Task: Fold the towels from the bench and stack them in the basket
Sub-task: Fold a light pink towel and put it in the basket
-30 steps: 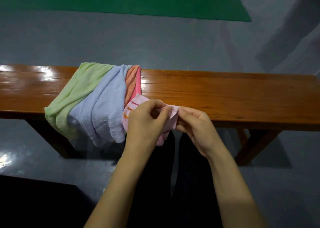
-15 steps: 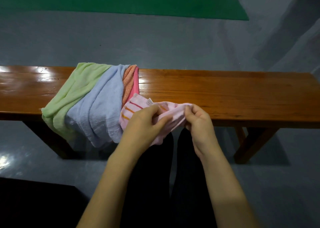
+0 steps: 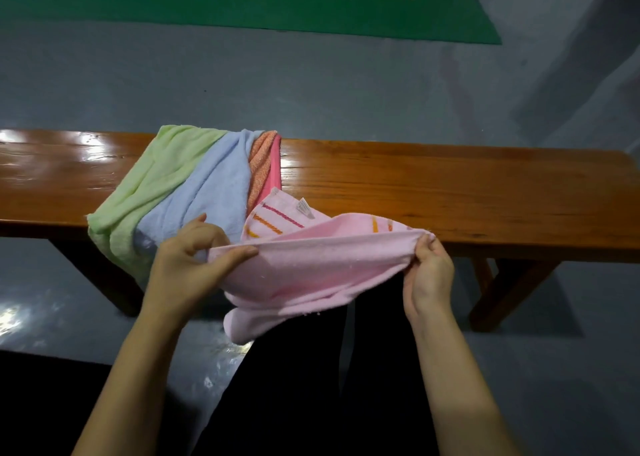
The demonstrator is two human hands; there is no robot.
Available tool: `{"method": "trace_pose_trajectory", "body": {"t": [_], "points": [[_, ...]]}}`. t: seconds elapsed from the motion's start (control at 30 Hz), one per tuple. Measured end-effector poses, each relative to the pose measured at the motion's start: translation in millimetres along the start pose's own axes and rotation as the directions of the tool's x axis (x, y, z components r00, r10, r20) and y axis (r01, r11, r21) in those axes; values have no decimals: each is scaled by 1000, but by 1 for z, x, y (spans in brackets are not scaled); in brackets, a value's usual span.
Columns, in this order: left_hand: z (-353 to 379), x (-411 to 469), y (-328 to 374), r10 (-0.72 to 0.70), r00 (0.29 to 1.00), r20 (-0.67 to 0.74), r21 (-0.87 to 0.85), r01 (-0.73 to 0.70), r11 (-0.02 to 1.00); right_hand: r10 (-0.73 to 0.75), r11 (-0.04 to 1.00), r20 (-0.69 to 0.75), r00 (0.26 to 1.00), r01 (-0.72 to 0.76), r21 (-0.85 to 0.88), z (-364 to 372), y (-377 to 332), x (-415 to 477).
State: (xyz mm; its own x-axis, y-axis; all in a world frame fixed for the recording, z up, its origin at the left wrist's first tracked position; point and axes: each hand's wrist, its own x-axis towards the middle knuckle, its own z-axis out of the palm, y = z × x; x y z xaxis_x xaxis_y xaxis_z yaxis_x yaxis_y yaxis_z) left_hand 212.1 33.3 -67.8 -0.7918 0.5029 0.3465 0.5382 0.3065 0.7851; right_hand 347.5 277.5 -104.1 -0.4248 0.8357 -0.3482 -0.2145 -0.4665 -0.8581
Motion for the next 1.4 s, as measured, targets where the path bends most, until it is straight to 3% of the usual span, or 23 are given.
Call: {"method": "trace_pose_trajectory", "body": {"t": [0.17,0.27,0.37,0.5,0.67,0.77,0.83,1.0,1.13,1.23,1.33,1.4], "points": [[-18,-2,15,-56,997,-47,-167,48,985,-41,995,-64,997,35,-91,-8,12,2],[-32,3,10,63,994,85,163,-76,984,-86,992,-63,994,80,-97,-8,11,6],[-43,7,-1,157,959,235,433,-248,866,-102,994,-55,993,99,-52,-6,6,6],[-53,9,-11,209,932,297,588,-351,729,-118,993,-51,992,116,-32,-6,1,7],[-48,12,-8,132,952,277,691,-293,660,-149,987,-43,988,146,-66,-7,4,8],[-46,14,-9,193,936,293,712,-349,609,-163,984,-27,986,161,-78,-5,3,8],[-45,15,-10,204,934,293,687,-354,635,-177,981,-19,984,175,-79,-4,3,8],[-44,15,-5,113,980,161,621,-189,761,-202,978,-7,979,202,-54,-3,-2,8],[-41,22,7,82,984,156,528,-153,835,-188,982,-10,982,188,-8,1,-14,7],[-38,24,9,-95,992,79,202,77,976,-209,978,4,978,209,29,6,-24,6],[-36,28,9,-244,970,-8,-243,235,941,-249,967,26,968,247,64,21,-36,5],[-35,36,11,-251,966,-63,-286,224,932,-284,957,45,958,280,81,35,-50,6]]}}
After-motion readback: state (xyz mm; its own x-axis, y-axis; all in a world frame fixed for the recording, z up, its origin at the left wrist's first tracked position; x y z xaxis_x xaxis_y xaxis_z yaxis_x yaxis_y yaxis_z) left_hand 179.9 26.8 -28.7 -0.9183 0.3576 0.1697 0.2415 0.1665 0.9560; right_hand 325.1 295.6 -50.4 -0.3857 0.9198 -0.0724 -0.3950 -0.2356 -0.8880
